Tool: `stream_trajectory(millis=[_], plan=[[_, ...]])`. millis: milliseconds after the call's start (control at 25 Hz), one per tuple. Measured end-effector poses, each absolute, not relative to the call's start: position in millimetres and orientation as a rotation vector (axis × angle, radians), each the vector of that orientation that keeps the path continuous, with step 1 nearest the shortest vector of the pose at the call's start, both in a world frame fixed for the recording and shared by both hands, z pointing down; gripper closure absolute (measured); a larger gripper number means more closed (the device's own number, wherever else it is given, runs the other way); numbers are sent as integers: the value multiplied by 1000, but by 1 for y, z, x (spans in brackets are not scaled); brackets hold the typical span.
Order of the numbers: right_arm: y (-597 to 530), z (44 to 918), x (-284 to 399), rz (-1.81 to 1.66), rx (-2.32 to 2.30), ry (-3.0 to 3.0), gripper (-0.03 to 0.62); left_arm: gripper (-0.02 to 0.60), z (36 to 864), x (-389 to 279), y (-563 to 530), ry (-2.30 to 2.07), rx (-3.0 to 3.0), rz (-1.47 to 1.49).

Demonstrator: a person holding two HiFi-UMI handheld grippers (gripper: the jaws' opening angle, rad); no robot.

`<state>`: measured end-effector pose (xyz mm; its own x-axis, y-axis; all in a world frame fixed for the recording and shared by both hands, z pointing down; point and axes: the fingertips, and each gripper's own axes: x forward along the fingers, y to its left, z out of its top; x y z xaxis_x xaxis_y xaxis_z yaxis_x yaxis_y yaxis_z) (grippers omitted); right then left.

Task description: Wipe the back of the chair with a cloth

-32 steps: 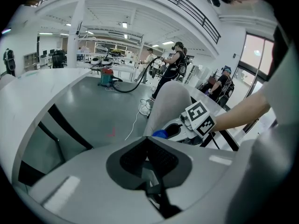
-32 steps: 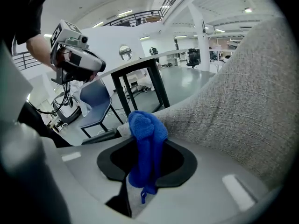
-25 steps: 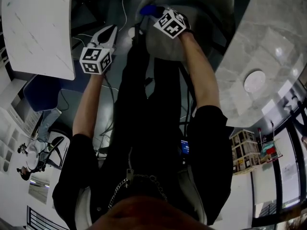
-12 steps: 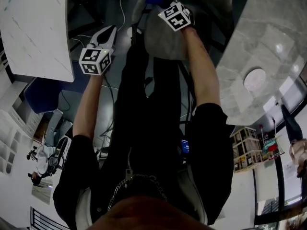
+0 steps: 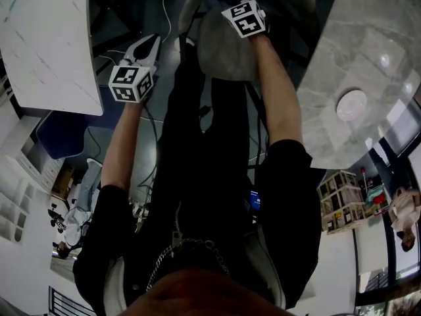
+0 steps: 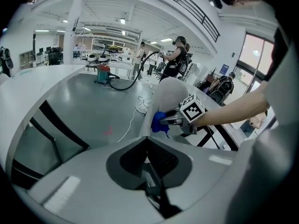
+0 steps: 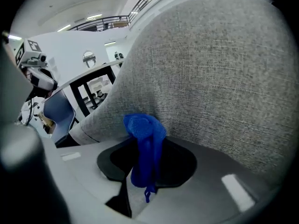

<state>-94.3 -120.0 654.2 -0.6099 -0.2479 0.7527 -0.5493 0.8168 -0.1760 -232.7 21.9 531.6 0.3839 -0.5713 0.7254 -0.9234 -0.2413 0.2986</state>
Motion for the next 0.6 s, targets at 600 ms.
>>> stream_trajectory(millis=[600], plan=[[-158,657,-39,622,994,-2145,485,571,536,-223,15,-1207,1983,648]])
